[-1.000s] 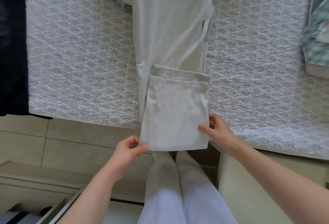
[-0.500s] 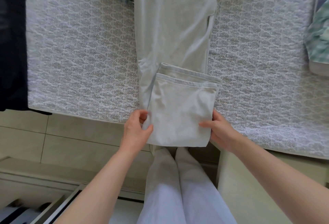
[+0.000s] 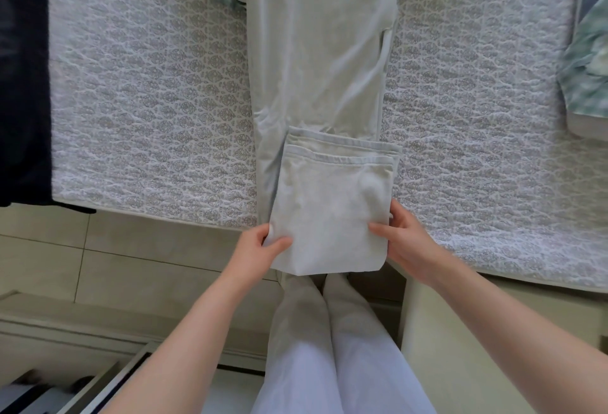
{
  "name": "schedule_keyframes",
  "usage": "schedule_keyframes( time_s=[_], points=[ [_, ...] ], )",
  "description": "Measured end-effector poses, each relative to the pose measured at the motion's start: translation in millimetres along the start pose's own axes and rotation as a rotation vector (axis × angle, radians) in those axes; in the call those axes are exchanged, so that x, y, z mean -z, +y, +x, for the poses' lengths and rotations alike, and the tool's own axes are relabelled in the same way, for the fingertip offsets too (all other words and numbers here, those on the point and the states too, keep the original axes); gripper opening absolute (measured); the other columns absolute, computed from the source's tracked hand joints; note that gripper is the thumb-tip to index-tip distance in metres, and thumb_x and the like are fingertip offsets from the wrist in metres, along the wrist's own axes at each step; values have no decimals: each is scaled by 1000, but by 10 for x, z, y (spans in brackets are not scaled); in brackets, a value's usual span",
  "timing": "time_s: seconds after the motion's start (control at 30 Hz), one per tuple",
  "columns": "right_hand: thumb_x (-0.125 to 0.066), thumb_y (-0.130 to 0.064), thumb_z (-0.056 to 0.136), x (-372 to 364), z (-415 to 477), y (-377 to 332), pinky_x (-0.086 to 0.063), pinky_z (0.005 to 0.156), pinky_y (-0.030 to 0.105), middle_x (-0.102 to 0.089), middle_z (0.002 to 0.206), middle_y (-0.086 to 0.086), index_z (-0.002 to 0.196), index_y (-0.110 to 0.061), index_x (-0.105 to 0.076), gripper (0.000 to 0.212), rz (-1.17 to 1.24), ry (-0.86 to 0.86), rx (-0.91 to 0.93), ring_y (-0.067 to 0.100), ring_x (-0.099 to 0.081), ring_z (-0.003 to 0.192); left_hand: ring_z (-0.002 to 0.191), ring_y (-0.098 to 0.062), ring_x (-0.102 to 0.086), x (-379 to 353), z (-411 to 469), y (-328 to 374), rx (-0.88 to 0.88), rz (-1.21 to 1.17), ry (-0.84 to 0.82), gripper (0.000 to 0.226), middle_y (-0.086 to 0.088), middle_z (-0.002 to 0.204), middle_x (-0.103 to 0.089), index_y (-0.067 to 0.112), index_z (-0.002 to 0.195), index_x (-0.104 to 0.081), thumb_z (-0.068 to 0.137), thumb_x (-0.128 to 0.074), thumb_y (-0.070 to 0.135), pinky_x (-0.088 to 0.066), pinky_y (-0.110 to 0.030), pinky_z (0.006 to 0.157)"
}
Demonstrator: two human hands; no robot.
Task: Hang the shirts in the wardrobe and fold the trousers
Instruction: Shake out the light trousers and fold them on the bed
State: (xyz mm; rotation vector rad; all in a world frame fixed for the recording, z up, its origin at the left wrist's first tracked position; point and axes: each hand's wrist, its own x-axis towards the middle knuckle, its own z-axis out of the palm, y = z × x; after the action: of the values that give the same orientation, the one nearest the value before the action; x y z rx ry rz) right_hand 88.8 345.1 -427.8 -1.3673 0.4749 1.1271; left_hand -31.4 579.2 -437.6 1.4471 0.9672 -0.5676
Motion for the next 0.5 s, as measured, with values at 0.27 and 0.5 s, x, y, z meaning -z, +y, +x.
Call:
schedule_keyframes(
  time_s=[0.27, 0.5],
  points=[
    [-47, -10, 101, -72, 39, 19, -56, 87, 47, -70, 115, 0, 126, -24, -57, 31, -140, 69, -111, 20, -68, 104, 96, -23, -71, 76, -236, -369, 147, -109, 105, 14, -5, 97, -77, 7, 102, -72, 95, -63, 17, -57, -34, 81],
    [-51, -35, 99, -74, -41, 191, -57, 71, 27, -65, 112, 2, 124, -17, -44, 32, -382, 212, -205, 14, -66, 93, 83, -21, -68, -7, -210, -438, 199, -90, 146, 22, -13, 98, -74, -1, 104, -67, 97, -61, 18, -54, -36, 76]
  ],
)
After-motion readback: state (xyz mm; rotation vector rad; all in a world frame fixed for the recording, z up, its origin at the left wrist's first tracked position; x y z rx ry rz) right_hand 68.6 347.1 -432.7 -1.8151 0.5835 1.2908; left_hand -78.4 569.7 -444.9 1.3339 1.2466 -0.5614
